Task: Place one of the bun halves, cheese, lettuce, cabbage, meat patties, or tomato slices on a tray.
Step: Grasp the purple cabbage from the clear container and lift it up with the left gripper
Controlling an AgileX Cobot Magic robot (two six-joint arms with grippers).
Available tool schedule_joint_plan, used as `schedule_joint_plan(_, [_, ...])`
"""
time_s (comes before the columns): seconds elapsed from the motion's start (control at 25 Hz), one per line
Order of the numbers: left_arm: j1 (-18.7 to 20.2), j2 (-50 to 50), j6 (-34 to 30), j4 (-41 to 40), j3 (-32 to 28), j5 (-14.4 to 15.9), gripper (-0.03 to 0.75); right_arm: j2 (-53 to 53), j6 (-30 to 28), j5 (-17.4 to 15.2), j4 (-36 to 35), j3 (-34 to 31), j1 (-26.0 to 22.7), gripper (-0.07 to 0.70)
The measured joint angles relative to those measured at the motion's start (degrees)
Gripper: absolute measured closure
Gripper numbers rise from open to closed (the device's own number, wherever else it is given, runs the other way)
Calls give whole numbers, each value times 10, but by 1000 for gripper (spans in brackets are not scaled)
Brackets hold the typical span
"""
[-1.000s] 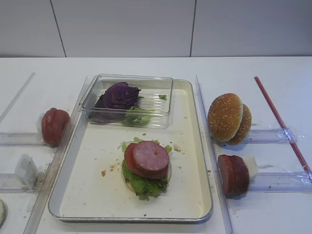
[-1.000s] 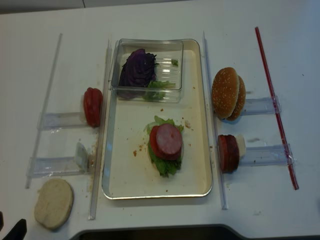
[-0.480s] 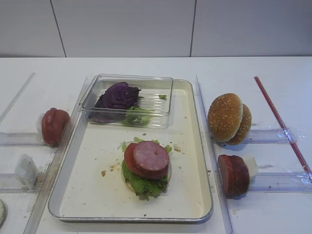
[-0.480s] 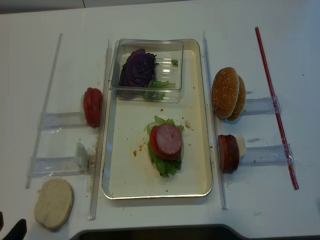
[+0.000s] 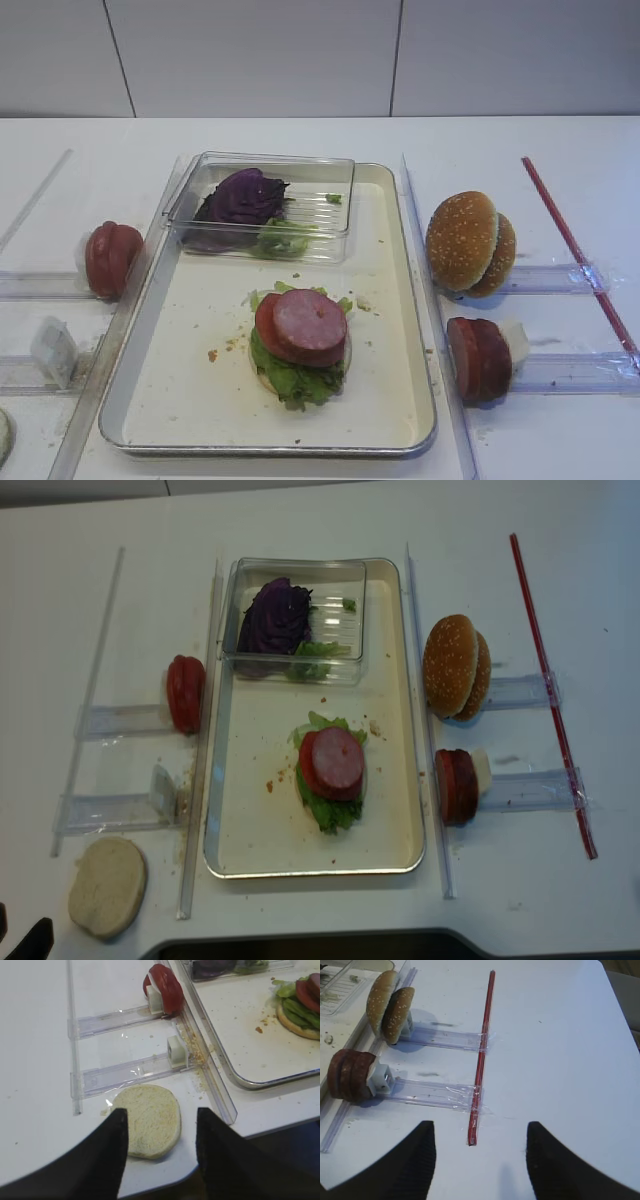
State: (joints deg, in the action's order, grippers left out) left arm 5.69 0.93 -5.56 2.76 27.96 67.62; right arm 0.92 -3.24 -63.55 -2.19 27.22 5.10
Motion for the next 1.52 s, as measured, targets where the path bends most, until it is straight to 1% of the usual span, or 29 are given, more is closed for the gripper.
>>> schedule_joint_plan(0.72, [0, 0, 0, 2, 0, 0, 420, 0, 0, 0, 0, 0, 0, 204])
schedule_joint_plan(0.84, [0, -36, 23, 3, 8, 3, 419, 0, 0, 0, 0, 0, 0, 203])
schedule_joint_plan(0.92, [0, -86, 37, 5, 31, 5, 412, 0, 0, 0, 0, 0, 0, 203])
schedule_joint_plan(1.04, [0, -174, 61, 5, 84, 5, 397, 0, 1, 0, 0, 0, 0, 203])
schedule_joint_plan(1.12, [0, -243, 68, 5, 126, 10, 384, 0, 2, 0, 0, 0, 0, 204])
schedule_joint_plan(1.32, [0, -414, 70, 5, 249, 42, 356, 0, 2, 0, 0, 0, 0, 204])
schedule_joint_plan(1.44, [0, -511, 70, 4, 321, 43, 326, 0, 2, 0, 0, 0, 0, 203])
schedule_joint_plan(1.52, [0, -577, 70, 0, 365, 43, 288, 0, 2, 0, 0, 0, 0, 203])
